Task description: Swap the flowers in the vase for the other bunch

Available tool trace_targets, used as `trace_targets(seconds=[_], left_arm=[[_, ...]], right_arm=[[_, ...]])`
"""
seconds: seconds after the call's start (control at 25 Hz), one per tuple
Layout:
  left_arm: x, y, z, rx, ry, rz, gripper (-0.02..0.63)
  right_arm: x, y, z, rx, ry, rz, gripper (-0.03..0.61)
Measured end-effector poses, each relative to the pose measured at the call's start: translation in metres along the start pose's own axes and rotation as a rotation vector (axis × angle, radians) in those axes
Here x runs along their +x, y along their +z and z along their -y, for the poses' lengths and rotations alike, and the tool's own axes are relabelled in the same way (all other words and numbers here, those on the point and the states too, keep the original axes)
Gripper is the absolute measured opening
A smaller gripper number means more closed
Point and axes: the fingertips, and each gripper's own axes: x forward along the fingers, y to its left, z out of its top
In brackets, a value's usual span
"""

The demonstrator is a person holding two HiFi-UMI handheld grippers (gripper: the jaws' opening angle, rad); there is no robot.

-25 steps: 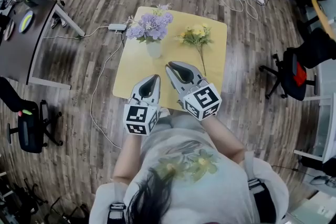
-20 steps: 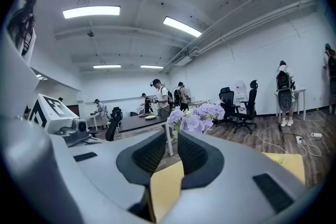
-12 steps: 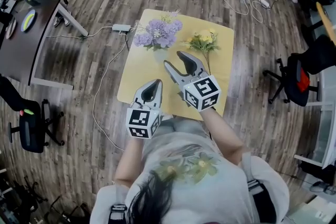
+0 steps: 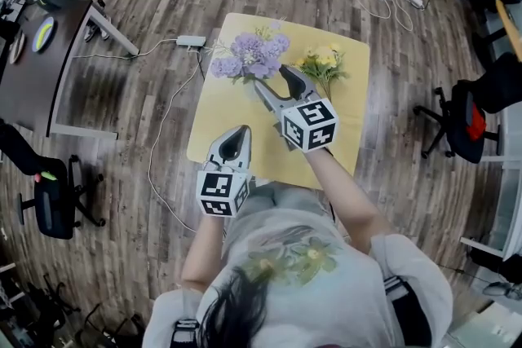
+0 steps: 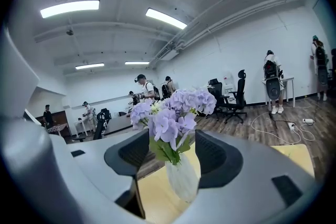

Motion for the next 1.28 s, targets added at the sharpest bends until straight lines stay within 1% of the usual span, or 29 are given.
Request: trace_targets(seconds=[0.2,0.32,0.4,0.44,0.48,0.56,0.68,0.8,1.0,1.28], left_arm=[[0.004,0.003,-0.01,-0.011,0.007,-0.004,0.018],[0.004,0.001,-0.011,-0.016,0.01,-0.008,0.018],[0.003,-0.001,-0.012,-0.018,0.012,-0.011,0.018],[0.002,-0.002,-0.013,-0.018,0.012,-0.014,0.018],[0.002,-0.002,-0.014,-0.018,0.012,-0.016,0.018],[0.003,-0.003,-0.016,-0.02,0.013,-0.02,0.018],[0.004,-0.005,-0.016,-0.021,0.013,-0.019,0.018],[0.006,-0.006,-0.015,-0.017,0.013,-0.019,0.018],[0.014,0.002,-0.007,-0.012,0.007,-0.017,0.018],[0.008,0.004,0.01,-0.001,0.024,-0.017,0.018]], right_arm=[[0.03,-0.004,0.006,0.026,0.016,-0.035,0.25],[0.043,-0.012,0.004,0.004,0.053,-0.067,0.249],[0.046,-0.014,0.002,-0.028,0.06,-0.068,0.242],[0.046,-0.013,0.002,-0.051,0.052,-0.063,0.174],[0.047,-0.013,0.002,-0.073,0.044,-0.058,0.083],[0.048,-0.012,0.002,-0.097,0.047,-0.056,0.056],[0.046,-0.013,0.0,-0.097,0.066,-0.05,0.046],[0.04,-0.009,0.001,-0.097,0.068,-0.02,0.041],[0.028,0.019,0.003,-0.083,0.092,0.064,0.04],[0.007,0.048,-0.004,-0.107,0.129,0.135,0.04]])
